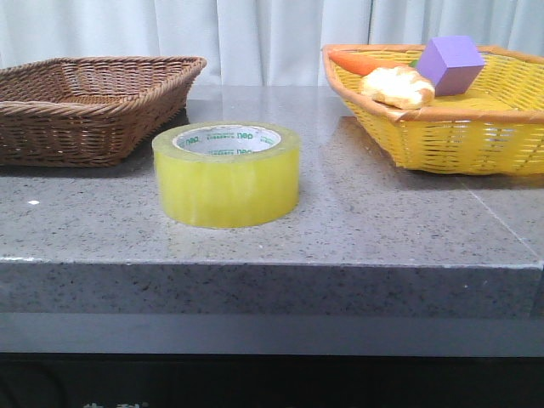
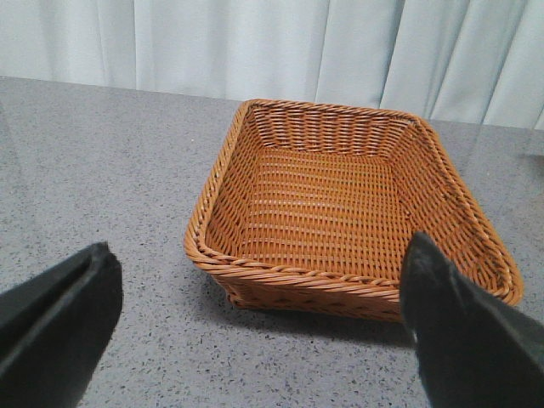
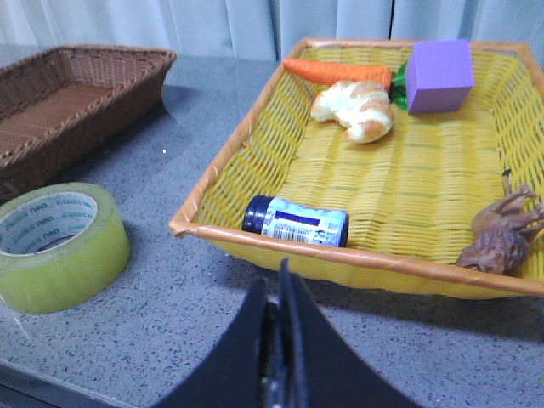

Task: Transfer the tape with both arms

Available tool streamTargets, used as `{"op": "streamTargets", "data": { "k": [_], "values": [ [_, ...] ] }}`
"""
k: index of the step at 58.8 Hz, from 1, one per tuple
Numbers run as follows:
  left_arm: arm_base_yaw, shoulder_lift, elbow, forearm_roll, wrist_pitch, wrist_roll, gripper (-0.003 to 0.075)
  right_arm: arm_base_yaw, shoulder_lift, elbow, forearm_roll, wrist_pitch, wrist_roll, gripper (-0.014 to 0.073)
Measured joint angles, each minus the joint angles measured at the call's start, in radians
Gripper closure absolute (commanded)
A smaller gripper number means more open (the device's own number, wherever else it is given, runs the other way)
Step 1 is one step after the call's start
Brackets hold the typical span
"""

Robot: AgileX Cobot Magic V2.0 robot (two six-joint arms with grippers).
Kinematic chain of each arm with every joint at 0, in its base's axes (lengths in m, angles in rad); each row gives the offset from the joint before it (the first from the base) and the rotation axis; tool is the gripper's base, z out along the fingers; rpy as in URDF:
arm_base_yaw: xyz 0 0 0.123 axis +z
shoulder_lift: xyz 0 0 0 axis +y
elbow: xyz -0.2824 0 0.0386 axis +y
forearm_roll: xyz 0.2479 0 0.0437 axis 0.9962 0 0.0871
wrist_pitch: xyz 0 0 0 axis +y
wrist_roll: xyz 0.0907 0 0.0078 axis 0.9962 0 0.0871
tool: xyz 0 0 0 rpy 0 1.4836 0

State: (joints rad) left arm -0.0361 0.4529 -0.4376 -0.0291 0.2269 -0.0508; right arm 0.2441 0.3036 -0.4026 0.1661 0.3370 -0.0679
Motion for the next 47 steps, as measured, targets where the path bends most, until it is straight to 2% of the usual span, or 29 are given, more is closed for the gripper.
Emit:
{"op": "streamTargets", "data": {
  "k": [13, 22, 31, 39, 47],
  "values": [
    [0.000, 0.000, -0.002, 0.000, 0.007, 0.000, 0.0068, 0.000, -0.029, 0.015, 0.000, -0.007, 0.000, 0.0640],
    [0.000, 0.045, -0.062, 0.000, 0.162, 0.000, 0.0068, 0.000, -0.029, 0.015, 0.000, -0.017, 0.000, 0.0640],
    [-0.014, 0.168, -0.165, -0.027, 0.336, 0.037, 0.0069, 0.000, -0.029, 0.015, 0.000, -0.019, 0.000, 0.0639],
    [-0.092, 0.315, -0.291, -0.082, 0.472, 0.051, 0.0076, 0.000, -0.029, 0.015, 0.000, -0.019, 0.000, 0.0639],
    [-0.214, 0.444, -0.376, -0.093, 0.495, 0.051, 0.0126, 0.000, -0.029, 0.015, 0.000, -0.020, 0.000, 0.0639]
  ]
}}
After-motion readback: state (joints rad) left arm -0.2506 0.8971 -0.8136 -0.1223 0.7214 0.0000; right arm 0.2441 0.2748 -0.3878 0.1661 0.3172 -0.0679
